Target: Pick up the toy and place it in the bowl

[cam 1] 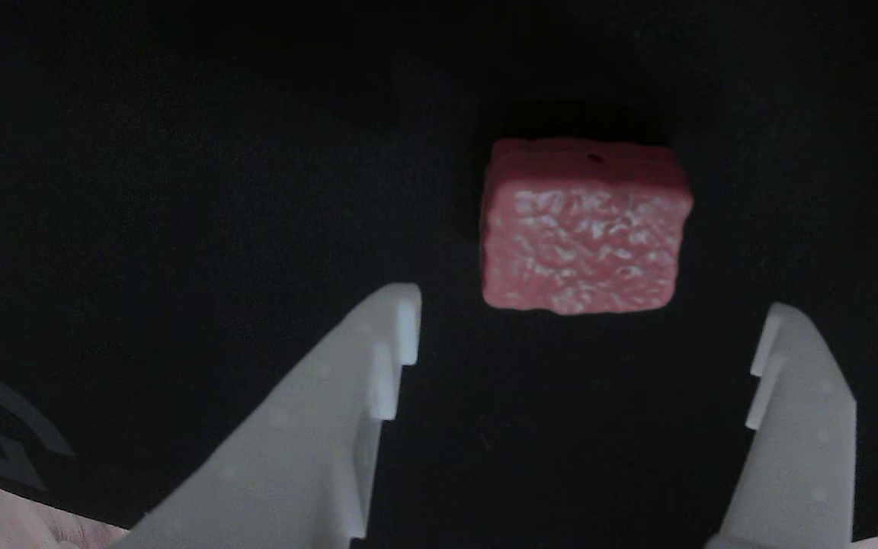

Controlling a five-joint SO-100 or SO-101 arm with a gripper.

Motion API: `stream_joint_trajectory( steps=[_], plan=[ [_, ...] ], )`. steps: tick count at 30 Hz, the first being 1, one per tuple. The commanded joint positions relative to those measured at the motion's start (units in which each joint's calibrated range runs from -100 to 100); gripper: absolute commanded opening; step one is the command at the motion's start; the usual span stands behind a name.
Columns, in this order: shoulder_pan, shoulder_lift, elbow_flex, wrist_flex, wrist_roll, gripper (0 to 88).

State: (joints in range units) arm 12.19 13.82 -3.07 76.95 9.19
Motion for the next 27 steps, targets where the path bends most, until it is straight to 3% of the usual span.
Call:
stream_joint_trajectory(
  steps=[1,27],
  plan=[
    [0.56,1.14,-2.02,0.02,0.26,30.3],
    [2.32,16.90,-10.58,-0.41,0.26,29.9]
  ],
)
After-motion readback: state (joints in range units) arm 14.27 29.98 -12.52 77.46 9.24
